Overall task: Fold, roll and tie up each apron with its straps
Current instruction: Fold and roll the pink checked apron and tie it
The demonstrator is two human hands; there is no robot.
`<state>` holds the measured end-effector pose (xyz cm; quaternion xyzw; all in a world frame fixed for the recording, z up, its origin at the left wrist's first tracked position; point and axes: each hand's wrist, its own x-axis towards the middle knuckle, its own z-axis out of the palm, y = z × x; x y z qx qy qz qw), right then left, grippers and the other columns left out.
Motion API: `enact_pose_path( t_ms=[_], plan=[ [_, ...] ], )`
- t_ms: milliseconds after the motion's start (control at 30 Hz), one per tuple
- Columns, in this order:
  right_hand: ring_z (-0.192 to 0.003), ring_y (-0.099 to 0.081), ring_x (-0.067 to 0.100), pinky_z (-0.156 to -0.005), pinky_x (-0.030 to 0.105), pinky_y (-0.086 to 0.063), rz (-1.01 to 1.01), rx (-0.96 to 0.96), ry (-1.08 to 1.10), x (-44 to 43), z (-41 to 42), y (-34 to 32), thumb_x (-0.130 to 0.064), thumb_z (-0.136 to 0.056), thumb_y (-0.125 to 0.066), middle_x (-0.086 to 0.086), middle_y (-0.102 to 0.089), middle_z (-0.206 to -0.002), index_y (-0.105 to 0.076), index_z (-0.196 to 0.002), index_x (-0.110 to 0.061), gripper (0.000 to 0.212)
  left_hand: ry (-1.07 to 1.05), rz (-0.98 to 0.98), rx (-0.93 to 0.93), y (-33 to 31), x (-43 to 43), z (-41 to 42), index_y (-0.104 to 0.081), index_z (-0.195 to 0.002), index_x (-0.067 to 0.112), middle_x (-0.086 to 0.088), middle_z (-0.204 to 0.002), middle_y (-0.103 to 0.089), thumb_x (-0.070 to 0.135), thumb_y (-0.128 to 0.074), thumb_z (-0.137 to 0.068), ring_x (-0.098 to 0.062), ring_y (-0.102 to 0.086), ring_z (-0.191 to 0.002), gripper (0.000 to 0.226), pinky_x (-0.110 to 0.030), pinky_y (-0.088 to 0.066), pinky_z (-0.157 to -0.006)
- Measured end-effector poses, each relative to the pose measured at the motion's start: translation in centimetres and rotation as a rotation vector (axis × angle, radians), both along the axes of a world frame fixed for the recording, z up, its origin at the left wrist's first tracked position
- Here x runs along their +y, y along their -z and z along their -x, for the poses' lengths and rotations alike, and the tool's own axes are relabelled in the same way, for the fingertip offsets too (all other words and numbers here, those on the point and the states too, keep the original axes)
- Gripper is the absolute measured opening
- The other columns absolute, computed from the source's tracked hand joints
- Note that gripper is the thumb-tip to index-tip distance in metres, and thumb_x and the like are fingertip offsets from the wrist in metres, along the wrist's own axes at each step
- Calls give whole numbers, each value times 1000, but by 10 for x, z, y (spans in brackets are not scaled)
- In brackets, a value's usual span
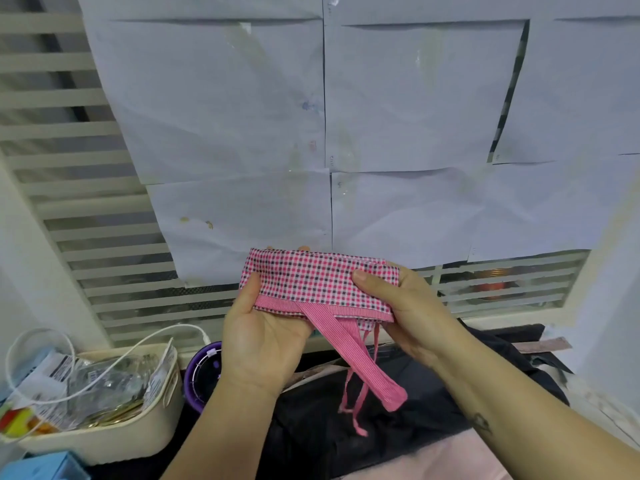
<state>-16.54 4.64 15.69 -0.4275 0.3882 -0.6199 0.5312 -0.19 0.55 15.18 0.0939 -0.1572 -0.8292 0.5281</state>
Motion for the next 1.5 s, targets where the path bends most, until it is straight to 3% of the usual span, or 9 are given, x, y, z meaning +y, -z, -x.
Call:
enact_pose_path(
  t_ms=[233,400,500,767,933,1033,1167,1300,1500],
  plan=[
    [-69,-69,12,-65,25,-55,52,483,265,-3,11,-13,-6,-89,-62,2,-71,-78,-61,-89,-13,8,-314,51,-617,6,-24,-11,-35,-145,19,-4,-125,-56,2,-43,-97,-16,-57,-112,51,-37,-48,-97],
    [-71,-68,19,-71,35,-55,-48,460,297,-8,12,-19,-1,-87,-59,10,-70,-82,-63,-88,-11,11,-458,1338,-1593,-5,19,-3,-4,-140,52,35,-147,-5,45,-53,-85,11,-3,-137,75,-29,-3,-119],
    [-79,-70,17,-75,32,-55,-35,454,263,-10,1,-18,-3,-89,-54,6,-72,-84,-64,-90,-11,13,-382,1543,-1906,3,33,23,16,-148,37,21,-157,9,77,-44,-74,-3,13,-145,103,-40,13,-118],
    [-65,-64,22,-62,30,-53,-160,297,164,-5,9,-25,9,-85,-53,15,-65,-79,-64,-86,-8,21,-391,1514,-2049,2,16,17,6,-152,28,9,-159,-14,18,-46,-90,-10,-23,-142,82,-35,4,-119],
    [-65,-64,21,-64,30,-53,-181,427,183,-7,9,-25,5,-85,-54,13,-66,-77,-65,-83,-6,16,43,1343,-2028,-4,29,23,27,-146,30,11,-157,24,42,-60,-82,-12,17,-145,109,-51,11,-117],
    [-64,-63,21,-65,30,-52,-168,483,177,-10,2,-25,1,-84,-57,15,-65,-77,-66,-89,2,10,-223,1294,-2018,0,27,35,22,-149,24,6,-160,6,39,-58,-86,-12,2,-148,103,-47,11,-117],
    [-59,-59,19,-60,30,-46,-208,478,101,-10,0,-26,-18,-88,-62,14,-64,-74,-66,-86,0,19,-469,1249,-1824,9,11,33,-17,-152,27,7,-144,-43,13,-57,-88,-13,-37,-132,76,-38,-23,-116],
    [-48,-47,14,-47,21,-40,-257,313,-112,-3,12,-35,-35,-89,-60,7,-62,-67,-67,-88,-4,32,-332,1027,-1496,8,5,18,-50,-117,32,17,-107,-63,10,-61,-89,2,-59,-93,37,-7,-43,-72],
    [-40,-41,7,-40,14,-36,-190,525,-150,7,23,-44,-9,-92,-59,7,-69,-77,-65,-90,-5,7,-12,707,-1131,5,1,5,-64,-112,26,8,-104,-72,39,-62,-78,-11,-68,-98,37,-33,-51,-90]
  ],
)
